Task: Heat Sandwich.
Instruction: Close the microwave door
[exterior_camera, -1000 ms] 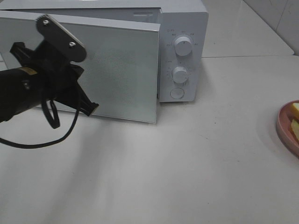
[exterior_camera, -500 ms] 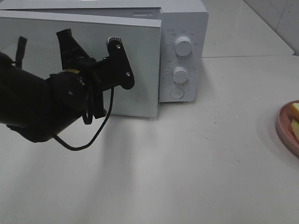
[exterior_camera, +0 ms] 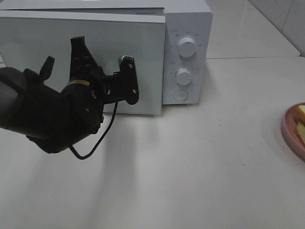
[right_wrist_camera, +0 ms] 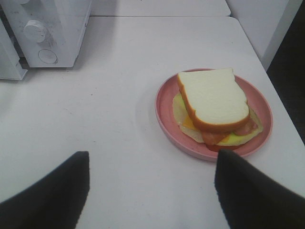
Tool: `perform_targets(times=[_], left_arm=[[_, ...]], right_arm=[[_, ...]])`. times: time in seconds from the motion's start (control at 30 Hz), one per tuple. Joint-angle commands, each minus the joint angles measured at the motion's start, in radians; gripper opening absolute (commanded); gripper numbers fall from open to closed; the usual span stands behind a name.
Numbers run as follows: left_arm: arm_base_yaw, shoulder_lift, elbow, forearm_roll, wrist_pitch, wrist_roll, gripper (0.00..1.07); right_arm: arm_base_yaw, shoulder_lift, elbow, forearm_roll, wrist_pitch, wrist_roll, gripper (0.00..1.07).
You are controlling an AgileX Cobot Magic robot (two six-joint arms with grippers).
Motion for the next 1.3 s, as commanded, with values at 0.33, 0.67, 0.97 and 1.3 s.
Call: perform_targets(times=[0.33, 0.67, 0.97, 1.3], left_arm=[[-0.003, 0.000, -0.040, 0.067, -0.039, -0.003, 0.00], [-0.003, 0.085, -0.130, 0.066, -0.073, 0.067, 0.00], [0.000, 0.126, -0.146, 0.081, -0.115, 0.072, 0.00], [0.042, 0.134, -0.146, 0.107, -0.111, 0.063, 0.00]], right_arm=[[0.002, -0.024, 0.001, 0.000, -0.011, 0.003, 0.71], [0.002, -0.024, 0.001, 0.000, -0.011, 0.003, 0.71], [0.002, -0.024, 0.001, 0.000, -0.011, 0.003, 0.71], [0.002, -0.024, 0.001, 0.000, -0.011, 0.003, 0.71]])
